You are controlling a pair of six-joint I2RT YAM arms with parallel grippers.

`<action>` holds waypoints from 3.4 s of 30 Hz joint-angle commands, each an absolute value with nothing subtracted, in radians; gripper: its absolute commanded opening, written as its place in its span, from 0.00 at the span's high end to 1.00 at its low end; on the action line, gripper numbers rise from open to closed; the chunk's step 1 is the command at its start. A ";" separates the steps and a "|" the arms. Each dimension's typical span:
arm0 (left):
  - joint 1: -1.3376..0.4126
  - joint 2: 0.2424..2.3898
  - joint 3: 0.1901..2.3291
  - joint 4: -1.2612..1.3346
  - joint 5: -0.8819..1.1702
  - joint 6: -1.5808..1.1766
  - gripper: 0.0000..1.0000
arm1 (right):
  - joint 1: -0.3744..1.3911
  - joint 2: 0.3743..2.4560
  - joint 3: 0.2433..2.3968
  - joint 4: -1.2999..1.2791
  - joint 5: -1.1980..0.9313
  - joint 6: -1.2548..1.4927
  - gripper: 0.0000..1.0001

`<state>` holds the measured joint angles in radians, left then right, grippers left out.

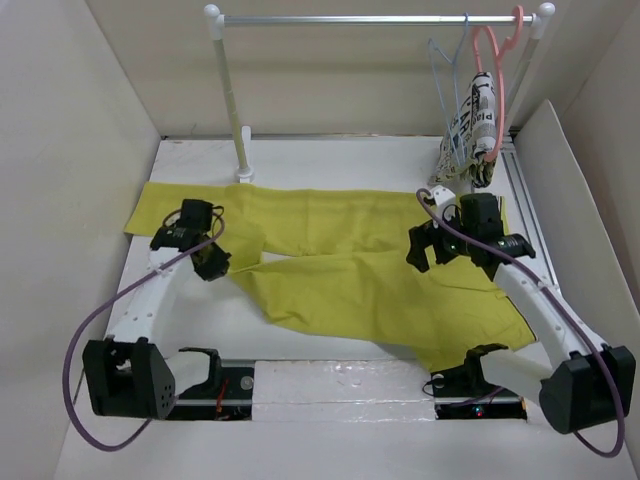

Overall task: Place the trousers on the hanger
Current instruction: Flatten out the trousers at the center of the board.

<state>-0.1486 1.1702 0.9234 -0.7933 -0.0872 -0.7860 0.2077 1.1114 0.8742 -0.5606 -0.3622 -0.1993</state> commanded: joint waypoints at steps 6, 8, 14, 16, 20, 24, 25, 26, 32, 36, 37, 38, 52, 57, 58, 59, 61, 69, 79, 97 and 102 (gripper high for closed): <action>-0.023 0.936 1.288 -0.920 -0.300 -0.795 1.00 | 0.276 0.905 0.901 -0.663 -0.285 -0.204 0.00; -0.023 0.898 1.427 -1.012 -0.398 -0.827 1.00 | 0.276 0.844 0.875 -0.669 -0.278 -0.183 0.00; 0.014 0.939 1.559 -1.138 -0.624 -0.724 1.00 | 0.235 0.741 0.798 -0.675 -0.308 -0.146 0.01; 0.014 0.989 1.525 -1.140 -0.656 -0.698 1.00 | 0.222 0.747 0.795 -0.675 -0.310 -0.149 0.08; 0.014 1.048 1.309 -1.132 -0.638 -0.822 1.00 | 0.204 0.782 0.840 -0.712 -0.302 -0.167 0.26; 0.014 1.091 1.135 -1.051 -0.617 -0.885 1.00 | 0.204 0.784 0.871 -0.732 -0.272 -0.164 0.63; 0.014 1.113 1.118 -1.014 -0.624 -0.899 1.00 | 0.204 0.785 0.874 -0.735 -0.262 -0.164 0.72; 0.035 1.126 1.109 -0.993 -0.630 -0.891 0.98 | 0.204 0.791 0.880 -0.739 -0.256 -0.164 0.81; 0.294 1.275 1.089 -0.806 -0.589 -0.783 0.84 | 0.161 0.793 0.920 -0.744 -0.222 -0.143 1.00; 0.394 1.353 1.164 -0.706 -0.416 -0.743 0.76 | 0.094 0.808 0.917 -0.712 -0.259 -0.106 0.73; 0.358 1.361 1.184 -0.663 -0.404 -0.741 0.75 | 0.056 0.814 0.911 -0.694 -0.285 -0.088 0.67; 0.291 1.365 1.225 -0.644 -0.397 -0.735 0.73 | 0.034 0.830 0.908 -0.677 -0.304 -0.077 0.61; -0.142 1.511 1.241 -0.349 -0.164 -0.643 0.55 | -0.442 1.193 0.797 -0.163 -0.526 0.123 0.18; -0.302 1.389 1.062 -0.247 -0.069 -0.632 0.56 | -0.529 1.483 0.995 -0.127 -0.667 0.055 0.16; -0.320 1.335 1.031 -0.204 -0.052 -0.634 0.56 | -0.560 1.517 1.052 -0.123 -0.731 0.026 0.16; -0.349 1.306 0.958 -0.186 -0.019 -0.637 0.56 | -0.577 1.564 1.074 -0.121 -0.747 0.022 0.16; -0.360 1.226 0.892 -0.135 0.029 -0.644 0.56 | -0.607 1.589 1.097 -0.123 -0.741 0.032 0.16; -0.351 1.121 0.742 -0.170 -0.030 -0.591 0.56 | -0.629 1.816 1.195 -0.156 -0.721 0.012 0.10; -0.324 1.203 0.804 -0.160 0.028 -0.604 0.56 | -0.597 1.988 1.299 -0.203 -0.739 -0.072 0.12; -0.344 1.284 0.821 -0.179 -0.126 -0.655 0.47 | -0.676 1.934 1.293 0.095 -0.825 0.210 1.00; -0.302 1.345 0.874 -0.201 -0.147 -0.640 0.45 | -0.676 1.968 1.403 0.075 -0.764 0.250 1.00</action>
